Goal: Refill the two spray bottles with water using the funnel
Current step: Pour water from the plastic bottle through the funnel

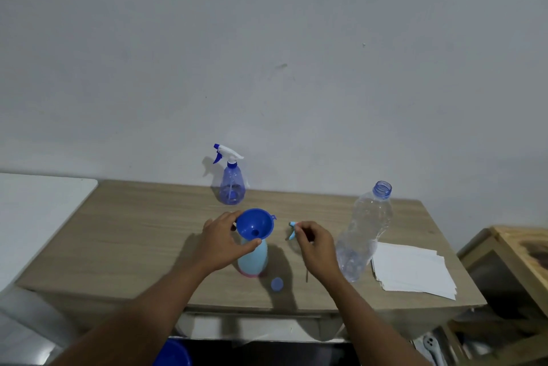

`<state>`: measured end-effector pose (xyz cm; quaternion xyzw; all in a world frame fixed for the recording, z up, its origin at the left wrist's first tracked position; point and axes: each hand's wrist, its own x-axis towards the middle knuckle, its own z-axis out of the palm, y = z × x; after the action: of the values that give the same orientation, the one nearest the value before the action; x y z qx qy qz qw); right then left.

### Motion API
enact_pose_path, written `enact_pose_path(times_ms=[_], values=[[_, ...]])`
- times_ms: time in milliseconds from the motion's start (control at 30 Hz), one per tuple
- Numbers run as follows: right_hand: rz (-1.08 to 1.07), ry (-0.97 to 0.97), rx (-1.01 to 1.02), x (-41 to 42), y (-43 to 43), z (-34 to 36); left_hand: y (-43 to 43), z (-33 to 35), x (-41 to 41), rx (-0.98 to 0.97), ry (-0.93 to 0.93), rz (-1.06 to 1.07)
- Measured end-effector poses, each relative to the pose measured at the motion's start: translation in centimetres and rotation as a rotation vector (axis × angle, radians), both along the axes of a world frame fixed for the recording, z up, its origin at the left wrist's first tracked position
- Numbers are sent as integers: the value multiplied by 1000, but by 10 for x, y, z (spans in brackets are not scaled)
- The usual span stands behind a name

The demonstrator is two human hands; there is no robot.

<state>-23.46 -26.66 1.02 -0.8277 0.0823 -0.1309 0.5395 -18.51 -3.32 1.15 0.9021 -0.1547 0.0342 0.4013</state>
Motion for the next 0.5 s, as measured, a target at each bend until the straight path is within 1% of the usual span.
enact_pose_path(times_ms=[100, 233, 433, 500], values=[[97, 141, -4, 31, 14, 13, -1, 2, 0, 8, 16, 2], [189, 296, 34, 52, 27, 27, -1, 4, -1, -1, 26, 5], [188, 428, 183, 61, 28, 28, 3, 0, -3, -26, 59, 17], [191, 446, 214, 60, 28, 30, 6, -4, -6, -11, 108, 28]])
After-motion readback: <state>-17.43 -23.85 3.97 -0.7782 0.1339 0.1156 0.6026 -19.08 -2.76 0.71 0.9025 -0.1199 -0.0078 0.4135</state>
